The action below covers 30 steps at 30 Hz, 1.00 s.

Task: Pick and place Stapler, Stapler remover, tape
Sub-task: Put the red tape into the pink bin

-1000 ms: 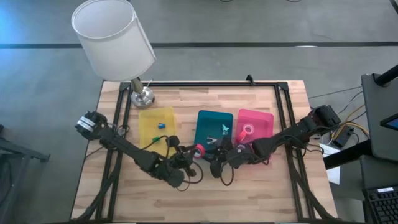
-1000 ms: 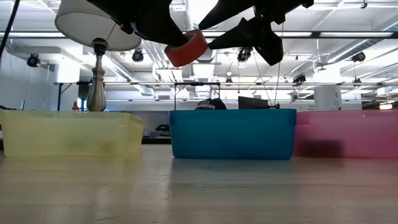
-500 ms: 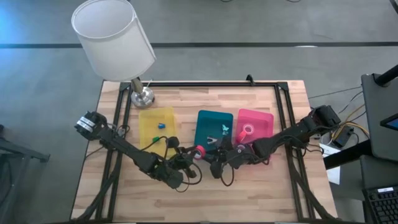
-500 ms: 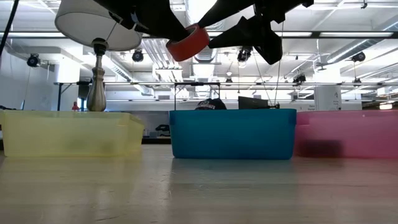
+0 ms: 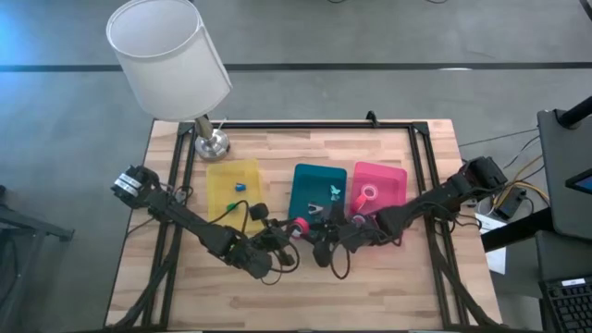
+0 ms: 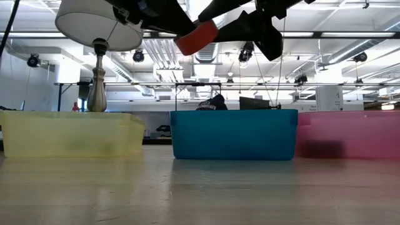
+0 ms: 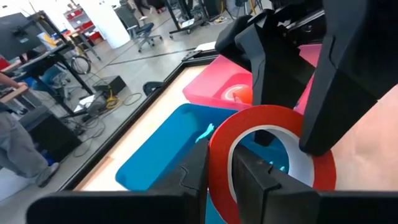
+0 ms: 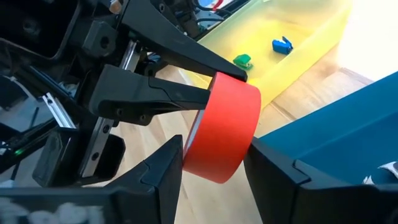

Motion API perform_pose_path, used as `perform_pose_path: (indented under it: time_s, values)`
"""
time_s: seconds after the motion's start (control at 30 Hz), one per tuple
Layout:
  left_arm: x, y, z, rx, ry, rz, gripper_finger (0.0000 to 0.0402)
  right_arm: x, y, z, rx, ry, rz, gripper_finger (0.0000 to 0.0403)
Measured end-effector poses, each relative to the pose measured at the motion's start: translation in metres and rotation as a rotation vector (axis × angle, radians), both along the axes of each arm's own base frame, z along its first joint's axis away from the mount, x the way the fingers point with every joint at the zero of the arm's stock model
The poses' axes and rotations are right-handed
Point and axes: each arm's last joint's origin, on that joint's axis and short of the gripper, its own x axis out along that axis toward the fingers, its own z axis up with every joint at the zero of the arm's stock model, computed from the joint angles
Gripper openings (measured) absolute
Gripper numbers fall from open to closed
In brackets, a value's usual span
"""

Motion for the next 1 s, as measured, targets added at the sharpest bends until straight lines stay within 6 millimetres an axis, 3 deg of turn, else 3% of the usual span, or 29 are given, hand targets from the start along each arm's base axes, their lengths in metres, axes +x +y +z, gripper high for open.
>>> perform_pose_path:
  time_s: [0.33, 0.77, 1.0]
  values:
    - [0.0007, 0.0011, -0.0001, 0.001, 0.001, 0.001, 0.0055, -0.0003, -0.0005, -0.0002, -0.021, 0.005, -0.007, 0.0120]
    - [0.0015, 0.0021, -0.0002, 0.009, 0.010, -0.004, 0.0057, -0.0005, -0.0008, -0.0007, -0.027, 0.010, -0.009, 0.0124]
    - [0.0021, 0.0021, 0.0004, 0.001, 0.005, -0.011, 0.0104, -0.0007, -0.0013, -0.0014, -0.035, 0.019, -0.008, 0.0125]
